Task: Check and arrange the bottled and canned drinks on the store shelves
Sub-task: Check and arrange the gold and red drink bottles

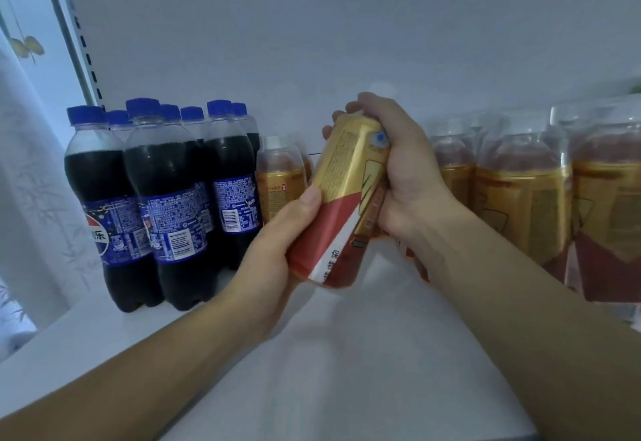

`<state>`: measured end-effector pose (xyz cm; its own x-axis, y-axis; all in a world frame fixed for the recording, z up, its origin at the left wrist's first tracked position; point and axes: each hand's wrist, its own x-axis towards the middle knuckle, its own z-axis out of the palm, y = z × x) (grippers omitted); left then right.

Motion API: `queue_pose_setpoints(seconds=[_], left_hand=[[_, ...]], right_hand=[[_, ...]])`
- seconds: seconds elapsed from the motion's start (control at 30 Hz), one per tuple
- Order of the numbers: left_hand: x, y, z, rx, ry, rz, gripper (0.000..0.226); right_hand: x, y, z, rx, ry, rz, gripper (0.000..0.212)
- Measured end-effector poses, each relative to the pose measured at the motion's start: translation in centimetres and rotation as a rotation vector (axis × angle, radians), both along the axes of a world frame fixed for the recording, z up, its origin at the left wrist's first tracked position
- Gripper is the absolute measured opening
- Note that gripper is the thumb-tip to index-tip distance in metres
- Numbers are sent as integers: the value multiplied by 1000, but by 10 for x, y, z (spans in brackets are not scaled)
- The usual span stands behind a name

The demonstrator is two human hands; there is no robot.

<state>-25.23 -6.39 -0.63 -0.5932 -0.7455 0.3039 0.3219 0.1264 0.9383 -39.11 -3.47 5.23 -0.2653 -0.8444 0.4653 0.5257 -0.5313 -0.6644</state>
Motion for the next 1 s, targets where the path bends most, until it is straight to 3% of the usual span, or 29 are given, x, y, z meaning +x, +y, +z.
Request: queue_pose_setpoints(seconds=[0.17,0.37,0.47,0.53,0.7,0.77,0.9,1.0], left_hand=[[8,2,5,322,6,-297,70],[-1,1,2,21,-5,-31,54],[2,-2,-1,-153,-156,69,60],[2,-2,-5,-74,-148,53,59],[5,6,3,239,-36,-207,67],[4,9,1,207,-45,-222,69],[-4,13,11,2,-84,-25,56],[-2,10,8,-16,-148,21,57]], right_hand=[[-3,2,-1,7,8,122,21],[-2,1,1,5,-4,30,19],[1,-8,-4,63,130,-109,18],[2,-9,-7,93,157,-89,17],[-5,-1,-3,106,151,70,42],[-3,0,-2,107,108,49,34],[-1,-2,2,110,51,-108,16],[-1,-6,-1,146,97,-130,24]])
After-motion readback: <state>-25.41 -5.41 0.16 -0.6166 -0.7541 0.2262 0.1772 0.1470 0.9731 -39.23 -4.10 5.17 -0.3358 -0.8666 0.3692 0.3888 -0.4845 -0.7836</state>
